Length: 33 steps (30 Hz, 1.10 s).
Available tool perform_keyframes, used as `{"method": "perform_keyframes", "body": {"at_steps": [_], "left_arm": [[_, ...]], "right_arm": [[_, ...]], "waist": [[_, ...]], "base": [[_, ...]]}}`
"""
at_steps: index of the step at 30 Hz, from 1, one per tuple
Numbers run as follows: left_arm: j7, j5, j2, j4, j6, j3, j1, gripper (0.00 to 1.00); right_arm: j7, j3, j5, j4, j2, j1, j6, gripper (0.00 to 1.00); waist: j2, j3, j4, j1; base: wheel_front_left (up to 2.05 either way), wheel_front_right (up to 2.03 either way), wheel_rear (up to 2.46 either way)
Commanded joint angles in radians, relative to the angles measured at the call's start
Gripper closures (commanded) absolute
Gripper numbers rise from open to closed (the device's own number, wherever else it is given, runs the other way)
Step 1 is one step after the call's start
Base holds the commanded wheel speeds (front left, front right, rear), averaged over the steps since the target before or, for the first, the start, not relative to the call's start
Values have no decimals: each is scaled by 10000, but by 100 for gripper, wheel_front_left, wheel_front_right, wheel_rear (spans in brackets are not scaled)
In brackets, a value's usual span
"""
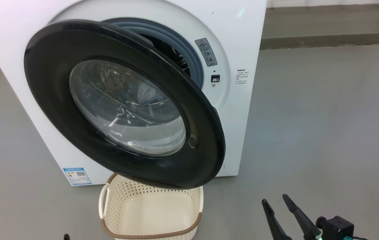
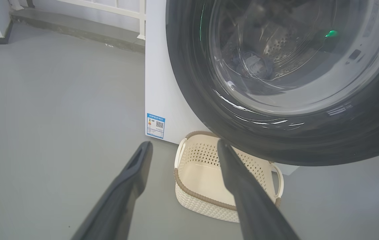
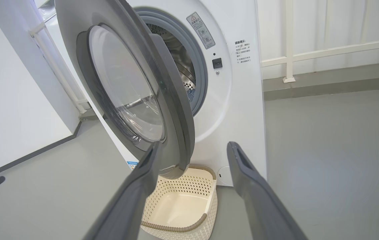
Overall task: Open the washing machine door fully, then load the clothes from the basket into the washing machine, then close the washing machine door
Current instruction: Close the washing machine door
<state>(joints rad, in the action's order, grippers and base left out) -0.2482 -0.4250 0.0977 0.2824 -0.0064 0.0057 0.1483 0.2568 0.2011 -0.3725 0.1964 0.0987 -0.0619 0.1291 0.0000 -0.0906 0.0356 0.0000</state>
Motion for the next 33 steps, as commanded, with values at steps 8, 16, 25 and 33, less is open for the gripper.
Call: {"method": "perform_keyframes", "body": {"at_steps": [8, 16, 25, 33], "left_arm": [[-135, 552, -251, -176, -393, 1098, -167, 0], [-135, 803, -414, -114, -624, 1357, -177, 0], [-135, 896, -466, -7, -756, 1486, -228, 0], [-135, 782, -472, 28, -728, 1389, -226, 0]], "right_arm": [[49, -64, -24, -352, 7, 123, 16, 0], [49, -101, 25, -326, -22, 116, 16, 0], [49, -215, 98, -273, -42, 128, 16, 0], [49, -522, 348, -183, -129, 120, 16, 0]], "waist": [[0, -37, -57, 0], [0, -36, -63, 0], [0, -36, -60, 0], [0, -57, -76, 0]], "base": [[0, 0, 0], [0, 0, 0], [0, 0, 0], [0, 0, 0]]}}
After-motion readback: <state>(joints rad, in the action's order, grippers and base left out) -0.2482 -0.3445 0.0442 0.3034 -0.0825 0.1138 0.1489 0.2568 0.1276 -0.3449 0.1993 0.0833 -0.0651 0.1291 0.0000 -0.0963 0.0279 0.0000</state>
